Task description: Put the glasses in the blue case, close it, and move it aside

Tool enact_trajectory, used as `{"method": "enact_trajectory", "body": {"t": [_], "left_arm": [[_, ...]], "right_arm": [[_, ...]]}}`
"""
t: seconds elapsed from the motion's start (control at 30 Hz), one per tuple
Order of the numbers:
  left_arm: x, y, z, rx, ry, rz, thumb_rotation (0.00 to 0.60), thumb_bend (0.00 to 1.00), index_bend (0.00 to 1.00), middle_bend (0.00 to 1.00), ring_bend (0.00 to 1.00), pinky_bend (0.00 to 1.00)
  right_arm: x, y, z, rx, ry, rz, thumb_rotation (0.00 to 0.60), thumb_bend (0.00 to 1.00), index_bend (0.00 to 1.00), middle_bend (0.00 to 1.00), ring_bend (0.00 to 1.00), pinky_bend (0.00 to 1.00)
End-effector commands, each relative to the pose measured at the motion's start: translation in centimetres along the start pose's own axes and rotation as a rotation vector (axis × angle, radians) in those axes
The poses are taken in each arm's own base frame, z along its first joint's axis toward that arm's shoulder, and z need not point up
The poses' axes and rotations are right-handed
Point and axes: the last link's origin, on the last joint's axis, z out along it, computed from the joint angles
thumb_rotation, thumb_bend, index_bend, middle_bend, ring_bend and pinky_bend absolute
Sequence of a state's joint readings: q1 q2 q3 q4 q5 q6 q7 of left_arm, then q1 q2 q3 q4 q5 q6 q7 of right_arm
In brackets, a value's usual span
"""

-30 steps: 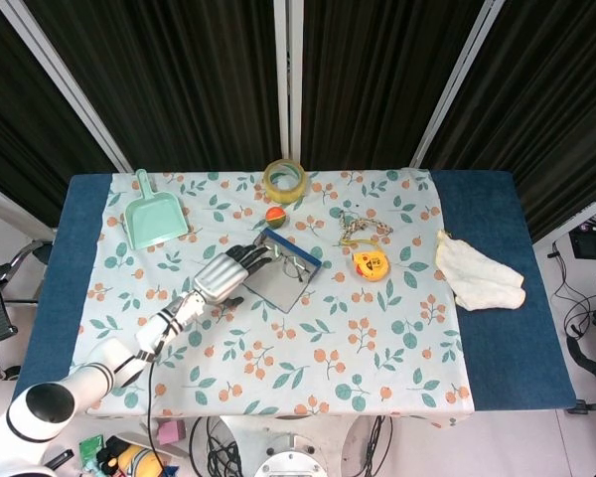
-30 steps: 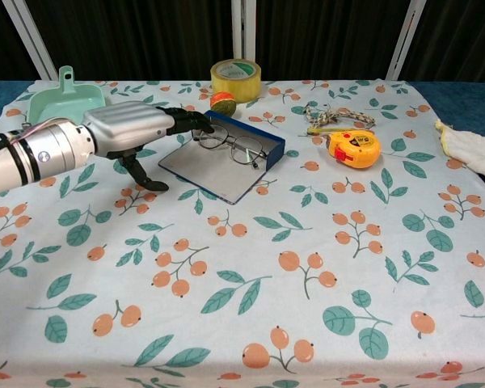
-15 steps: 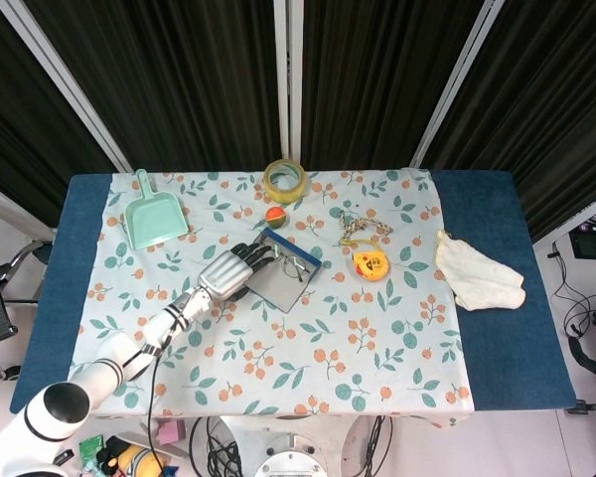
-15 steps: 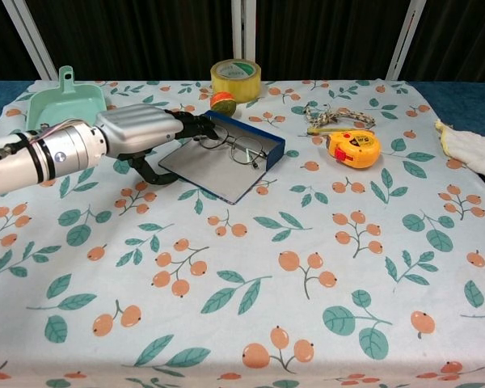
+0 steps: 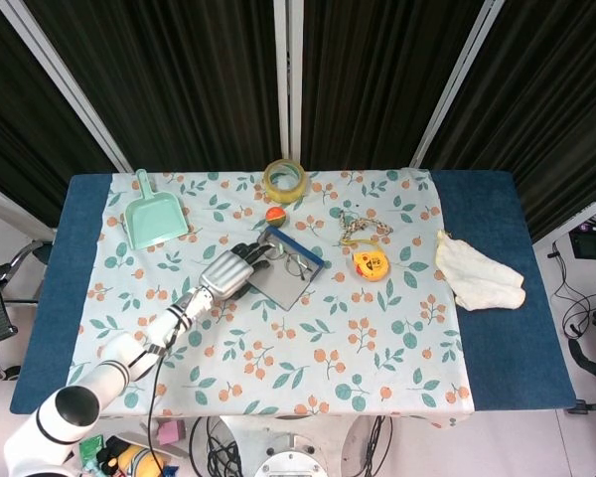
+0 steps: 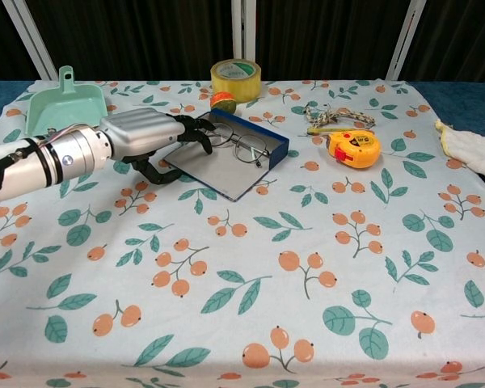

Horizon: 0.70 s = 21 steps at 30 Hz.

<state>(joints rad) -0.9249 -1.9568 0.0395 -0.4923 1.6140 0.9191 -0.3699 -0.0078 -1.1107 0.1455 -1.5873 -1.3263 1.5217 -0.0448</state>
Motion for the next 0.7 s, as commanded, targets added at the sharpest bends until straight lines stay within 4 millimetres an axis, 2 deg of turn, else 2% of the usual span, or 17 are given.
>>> {"method": "enact_trajectory", "body": {"t": [0.03, 0.7], "left_arm": [[0.2, 0.0, 0.2, 0.015, 0.02, -0.017, 0.6, 0.37, 0.26, 0.01, 0.06, 0.16], [1.5, 2.7, 3.1, 0.07, 0.13, -0.203, 0.6, 0.4, 0.27, 0.02, 0.06, 0.16]], "right_arm": [[0.0, 0.0, 0.0, 0.001, -0.002, 0.001, 0.6, 0.18, 0.0, 0.0, 0.0, 0.0], [0.3, 0.5, -0.1, -0.012, 0.008, 0.018, 0.6, 0.18, 0.0, 0.0, 0.0, 0.0]]}}
